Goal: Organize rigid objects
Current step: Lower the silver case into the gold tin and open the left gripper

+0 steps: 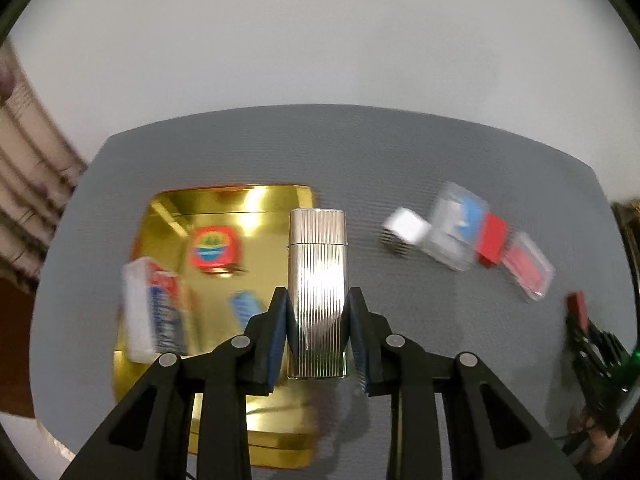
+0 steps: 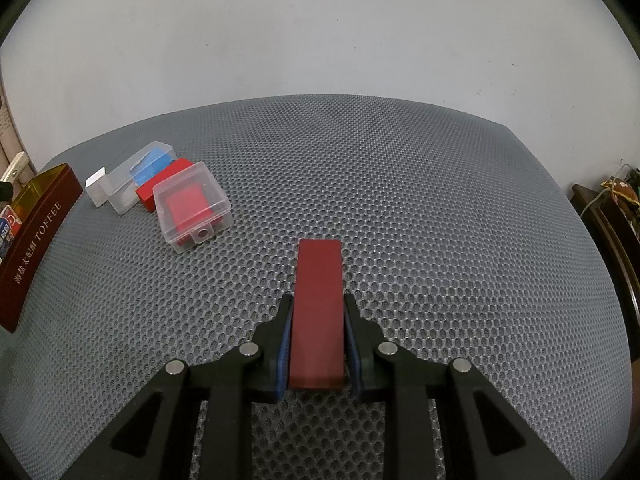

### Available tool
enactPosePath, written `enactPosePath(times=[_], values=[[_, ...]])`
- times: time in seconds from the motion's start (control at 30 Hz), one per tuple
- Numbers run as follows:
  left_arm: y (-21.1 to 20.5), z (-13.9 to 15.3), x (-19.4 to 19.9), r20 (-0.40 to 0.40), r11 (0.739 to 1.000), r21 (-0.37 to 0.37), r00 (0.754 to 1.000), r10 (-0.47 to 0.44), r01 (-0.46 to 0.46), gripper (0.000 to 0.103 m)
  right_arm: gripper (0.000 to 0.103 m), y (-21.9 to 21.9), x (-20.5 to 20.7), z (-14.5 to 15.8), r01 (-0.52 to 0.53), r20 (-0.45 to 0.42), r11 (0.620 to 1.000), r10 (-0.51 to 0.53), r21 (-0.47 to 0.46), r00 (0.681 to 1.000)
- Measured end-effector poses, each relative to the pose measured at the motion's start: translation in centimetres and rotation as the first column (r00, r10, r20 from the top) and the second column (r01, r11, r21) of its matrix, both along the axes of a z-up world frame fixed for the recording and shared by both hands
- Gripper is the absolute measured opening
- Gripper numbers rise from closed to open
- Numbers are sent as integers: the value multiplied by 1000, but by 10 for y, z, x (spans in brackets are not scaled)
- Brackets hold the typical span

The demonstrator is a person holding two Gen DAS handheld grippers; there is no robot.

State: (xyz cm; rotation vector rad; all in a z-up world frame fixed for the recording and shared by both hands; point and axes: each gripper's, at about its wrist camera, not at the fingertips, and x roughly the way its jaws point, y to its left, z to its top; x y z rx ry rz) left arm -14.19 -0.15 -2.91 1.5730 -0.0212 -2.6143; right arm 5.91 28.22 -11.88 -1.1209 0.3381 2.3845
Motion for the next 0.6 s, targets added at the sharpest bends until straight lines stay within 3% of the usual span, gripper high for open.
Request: enactPosePath(times=[0.2, 0.6], values=[[-52, -21, -10, 18, 993, -47, 994, 111, -110, 26, 24, -3, -1, 1, 1, 1, 1000, -1, 1, 1000], [-92, -37, -16, 77, 990, -50, 988, 134, -130, 26, 24, -5, 0, 1, 16, 1, 1000, -16, 3, 1000]])
